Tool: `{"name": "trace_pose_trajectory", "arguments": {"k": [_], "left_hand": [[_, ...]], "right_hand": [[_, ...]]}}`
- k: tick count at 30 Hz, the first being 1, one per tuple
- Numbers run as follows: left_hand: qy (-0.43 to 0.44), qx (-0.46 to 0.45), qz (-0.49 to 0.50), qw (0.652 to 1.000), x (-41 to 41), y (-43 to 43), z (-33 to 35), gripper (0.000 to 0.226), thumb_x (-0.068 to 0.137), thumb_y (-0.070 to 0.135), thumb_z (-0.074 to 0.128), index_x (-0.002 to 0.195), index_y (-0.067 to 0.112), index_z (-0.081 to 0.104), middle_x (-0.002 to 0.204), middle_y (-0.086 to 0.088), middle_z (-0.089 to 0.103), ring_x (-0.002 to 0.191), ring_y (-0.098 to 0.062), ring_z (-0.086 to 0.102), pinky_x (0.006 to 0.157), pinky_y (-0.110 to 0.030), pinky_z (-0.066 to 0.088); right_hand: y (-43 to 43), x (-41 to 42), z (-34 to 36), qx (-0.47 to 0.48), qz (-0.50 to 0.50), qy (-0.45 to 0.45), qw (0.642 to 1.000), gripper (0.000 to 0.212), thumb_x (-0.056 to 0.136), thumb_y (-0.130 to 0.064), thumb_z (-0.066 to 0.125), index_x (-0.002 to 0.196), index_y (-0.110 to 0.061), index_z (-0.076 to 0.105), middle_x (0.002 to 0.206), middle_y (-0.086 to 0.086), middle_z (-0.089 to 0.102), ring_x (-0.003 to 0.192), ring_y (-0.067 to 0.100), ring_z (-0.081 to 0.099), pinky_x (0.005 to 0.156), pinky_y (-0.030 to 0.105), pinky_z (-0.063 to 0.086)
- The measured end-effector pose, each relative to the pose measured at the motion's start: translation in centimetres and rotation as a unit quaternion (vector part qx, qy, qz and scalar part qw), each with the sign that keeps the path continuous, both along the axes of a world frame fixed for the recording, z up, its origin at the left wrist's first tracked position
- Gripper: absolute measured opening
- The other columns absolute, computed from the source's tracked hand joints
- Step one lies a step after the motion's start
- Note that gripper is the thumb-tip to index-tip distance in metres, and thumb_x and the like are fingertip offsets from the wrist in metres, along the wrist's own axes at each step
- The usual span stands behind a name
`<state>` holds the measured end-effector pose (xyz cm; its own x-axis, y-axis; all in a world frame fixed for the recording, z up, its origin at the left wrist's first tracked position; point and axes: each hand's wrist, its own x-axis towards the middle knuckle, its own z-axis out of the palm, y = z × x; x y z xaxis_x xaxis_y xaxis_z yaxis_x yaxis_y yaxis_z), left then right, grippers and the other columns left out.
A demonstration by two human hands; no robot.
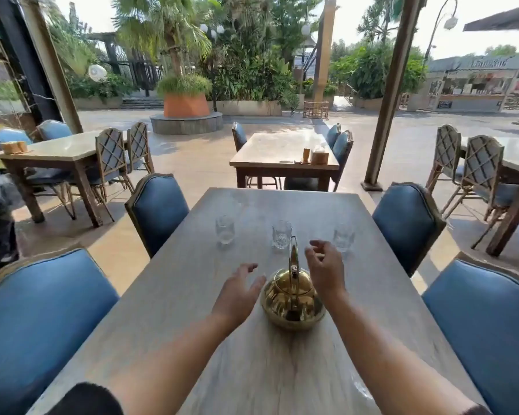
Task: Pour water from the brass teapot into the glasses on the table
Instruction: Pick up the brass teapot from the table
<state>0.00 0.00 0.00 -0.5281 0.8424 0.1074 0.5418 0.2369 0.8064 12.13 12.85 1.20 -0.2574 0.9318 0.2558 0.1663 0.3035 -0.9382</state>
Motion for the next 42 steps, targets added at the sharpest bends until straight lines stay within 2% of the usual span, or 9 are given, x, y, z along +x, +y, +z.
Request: {"name": "trace_pose_trajectory", "arguments": {"k": [3,7,10,13,18,23,31,38,42], "left_hand": [[-0.08,-0.053,-0.009,0.995,-1.7,1.5,-3.3,0.044,0.095,0.035,0.048,0.133,0.014,0.044,0.139,-0.01,0.048,0.126,-0.023,0.045,0.104,-0.031,0.034],[-0.151,-0.108,-0.03,0.982,-3.6,4.1,-6.6,0.045,0.096,0.04,0.042,0.138,0.025,0.038,0.143,-0.01,0.041,0.133,-0.023,0.037,0.108,-0.032,0.029],[-0.207,-0.132,-0.051,0.968,-4.9,6.4,-8.5,0.05,0.096,0.046,0.036,0.143,0.031,0.027,0.149,-0.01,0.033,0.137,-0.025,0.03,0.11,-0.036,0.025],[-0.236,-0.148,-0.059,0.959,-5.4,8.1,-9.9,0.055,0.095,0.051,0.032,0.146,0.035,0.018,0.154,-0.01,0.022,0.141,-0.027,0.022,0.111,-0.04,0.02],[-0.243,-0.167,-0.088,0.952,-5.7,9.9,-11.4,0.058,0.095,0.053,0.028,0.147,0.038,0.009,0.157,-0.006,0.016,0.143,-0.027,0.016,0.113,-0.042,0.015],[-0.257,-0.158,-0.114,0.946,-5.3,10.0,-12.3,0.065,0.092,0.058,0.032,0.147,0.038,0.003,0.157,-0.002,0.016,0.142,-0.025,0.02,0.113,-0.041,0.017],[-0.221,-0.174,-0.148,0.948,-4.3,7.6,-11.7,0.078,0.09,0.059,0.039,0.147,0.037,-0.009,0.159,-0.003,0.006,0.143,-0.026,0.016,0.113,-0.044,0.017],[-0.177,-0.07,-0.128,0.973,-1.6,0.2,-8.3,0.066,0.09,0.051,0.046,0.143,0.031,0.011,0.149,-0.003,0.02,0.137,-0.021,0.025,0.104,-0.032,0.021],[-0.109,-0.002,-0.125,0.986,-0.5,-4.6,-5.4,0.061,0.091,0.05,0.044,0.14,0.035,0.011,0.151,-0.003,0.019,0.127,-0.009,0.024,0.1,-0.029,0.023]], "right_hand": [[1.6,-2.0,-2.7,-0.062,-0.006,-0.013,0.998,0.042,0.087,-0.026,0.064,0.119,-0.001,0.053,0.105,0.013,0.061,0.095,0.025,0.059,0.075,0.029,0.045],[3.0,-4.7,-5.6,-0.077,-0.028,-0.032,0.996,0.042,0.077,-0.037,0.074,0.1,-0.005,0.06,0.089,0.012,0.067,0.083,0.028,0.065,0.078,0.041,0.053],[3.4,-6.1,-7.1,-0.045,-0.042,-0.021,0.998,0.03,0.077,-0.036,0.074,0.073,-0.009,0.061,0.069,0.013,0.067,0.065,0.027,0.064,0.065,0.038,0.05],[2.5,-6.6,-8.1,-0.07,-0.016,0.045,0.996,0.033,0.083,-0.031,0.068,0.064,-0.006,0.059,0.054,0.01,0.061,0.047,0.017,0.055,0.051,0.026,0.045],[2.4,-6.9,-9.1,-0.129,-0.041,0.143,0.98,0.042,0.087,-0.036,0.062,0.055,-0.014,0.047,0.039,-0.011,0.037,0.035,0.007,0.031,0.04,0.022,0.027],[2.2,-7.1,-9.1,-0.092,-0.085,0.145,0.981,0.054,0.091,-0.033,0.055,0.039,-0.024,0.042,0.036,-0.011,0.036,0.035,0.008,0.031,0.046,0.031,0.028],[0.6,-5.3,-6.7,-0.096,-0.003,0.202,0.975,0.053,0.093,-0.016,0.055,0.042,-0.025,0.041,0.036,-0.012,0.032,0.032,0.005,0.026,0.036,0.018,0.024],[-4.0,-1.7,-2.1,-0.133,0.067,0.2,0.968,0.048,0.092,-0.017,0.055,0.046,-0.021,0.04,0.037,-0.011,0.032,0.033,0.006,0.025,0.035,0.019,0.022],[-7.3,-0.1,-0.5,-0.139,0.132,0.166,0.967,0.049,0.091,-0.02,0.056,0.045,-0.021,0.039,0.037,-0.01,0.03,0.032,0.006,0.023,0.034,0.017,0.022]]}}
